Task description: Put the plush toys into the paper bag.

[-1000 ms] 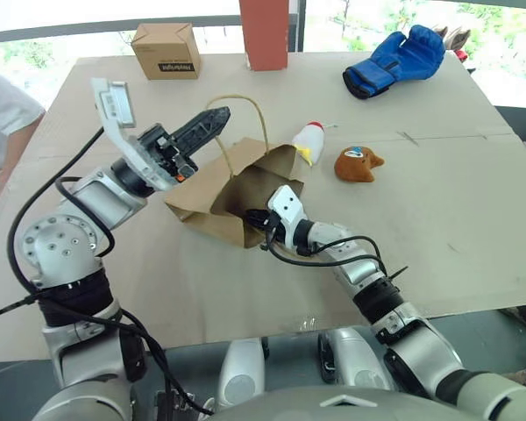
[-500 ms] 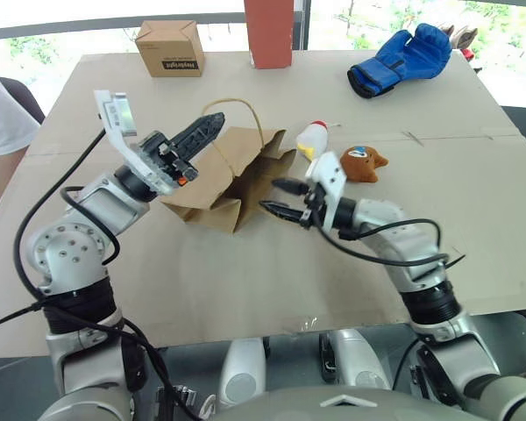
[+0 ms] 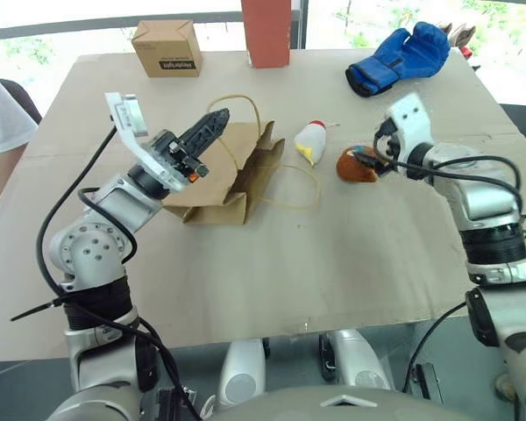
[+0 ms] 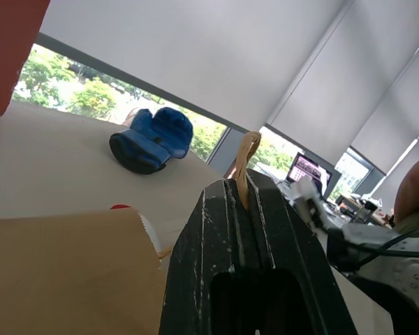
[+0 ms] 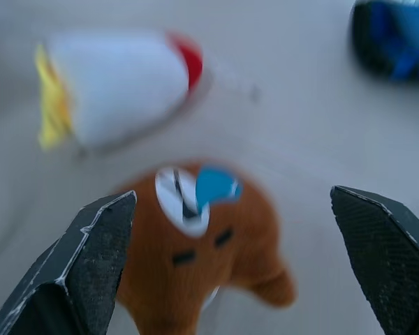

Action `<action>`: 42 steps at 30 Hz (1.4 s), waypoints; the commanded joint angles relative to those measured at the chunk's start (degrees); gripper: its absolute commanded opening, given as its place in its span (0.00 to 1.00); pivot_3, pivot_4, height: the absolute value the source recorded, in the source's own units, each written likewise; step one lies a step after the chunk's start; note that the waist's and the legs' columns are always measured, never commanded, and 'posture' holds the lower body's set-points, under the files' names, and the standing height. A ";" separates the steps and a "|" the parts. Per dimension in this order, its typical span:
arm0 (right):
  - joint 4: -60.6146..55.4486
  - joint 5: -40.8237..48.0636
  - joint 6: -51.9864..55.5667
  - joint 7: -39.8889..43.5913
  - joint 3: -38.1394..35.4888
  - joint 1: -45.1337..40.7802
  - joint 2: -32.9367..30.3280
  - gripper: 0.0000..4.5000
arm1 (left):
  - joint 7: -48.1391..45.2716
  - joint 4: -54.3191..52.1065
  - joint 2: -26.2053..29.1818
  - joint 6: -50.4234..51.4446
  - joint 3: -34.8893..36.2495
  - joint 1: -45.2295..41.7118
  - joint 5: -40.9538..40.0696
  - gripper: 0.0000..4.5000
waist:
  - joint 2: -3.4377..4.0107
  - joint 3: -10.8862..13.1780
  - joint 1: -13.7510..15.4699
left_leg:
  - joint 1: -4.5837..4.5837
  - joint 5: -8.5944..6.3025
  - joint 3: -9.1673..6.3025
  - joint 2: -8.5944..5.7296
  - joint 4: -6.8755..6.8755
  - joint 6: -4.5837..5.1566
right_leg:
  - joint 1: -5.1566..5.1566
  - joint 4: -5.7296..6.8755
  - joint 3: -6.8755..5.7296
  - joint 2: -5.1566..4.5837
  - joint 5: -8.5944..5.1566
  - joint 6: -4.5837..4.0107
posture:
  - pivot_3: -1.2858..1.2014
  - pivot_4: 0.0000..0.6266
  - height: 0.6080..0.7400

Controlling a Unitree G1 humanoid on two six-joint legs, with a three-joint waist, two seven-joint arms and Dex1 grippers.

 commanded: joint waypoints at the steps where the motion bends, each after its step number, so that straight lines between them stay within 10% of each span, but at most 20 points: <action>1: 7.62 -0.96 -4.84 2.22 0.30 -3.62 1.67 0.96 | -0.46 -2.80 0.16 -0.76 0.12 -0.76 -1.15 0.00 | 0.02 0.02 -0.10 | -0.01 0.00 0.03 0.00 -0.05 0.00 | -0.04 -0.01 0.03 0.01 0.05 0.09 | 0.52 0.24 1.00; 11: -2.52 2.14 -14.16 6.40 -4.64 3.76 -0.45 0.01 | -5.67 -6.91 1.63 -2.15 -1.26 2.15 -1.98 0.00 | 0.01 0.02 0.40 | 0.00 0.00 0.02 0.00 -0.05 0.00 | -0.01 -0.03 0.01 0.00 0.03 0.07 | 0.52 0.24 1.00; 22: -47.67 29.64 19.35 -2.53 -16.21 14.64 5.06 0.01 | -7.54 -3.91 0.56 1.83 -3.16 -0.42 -8.32 0.00 | 0.04 0.10 -0.01 | 0.10 0.00 -0.11 0.06 -0.20 0.00 | -0.03 0.02 -0.05 0.08 0.02 0.06 | 0.52 0.24 1.00; 42: -26.33 23.27 14.86 -2.69 3.50 5.64 18.65 0.01 | -11.69 -6.71 0.46 0.81 -7.51 1.43 -4.92 0.00 | 0.03 0.11 -0.05 | -0.01 0.00 -0.08 0.02 -0.23 0.00 | -0.07 -0.13 -0.03 0.05 0.02 0.05 | 0.52 0.24 1.00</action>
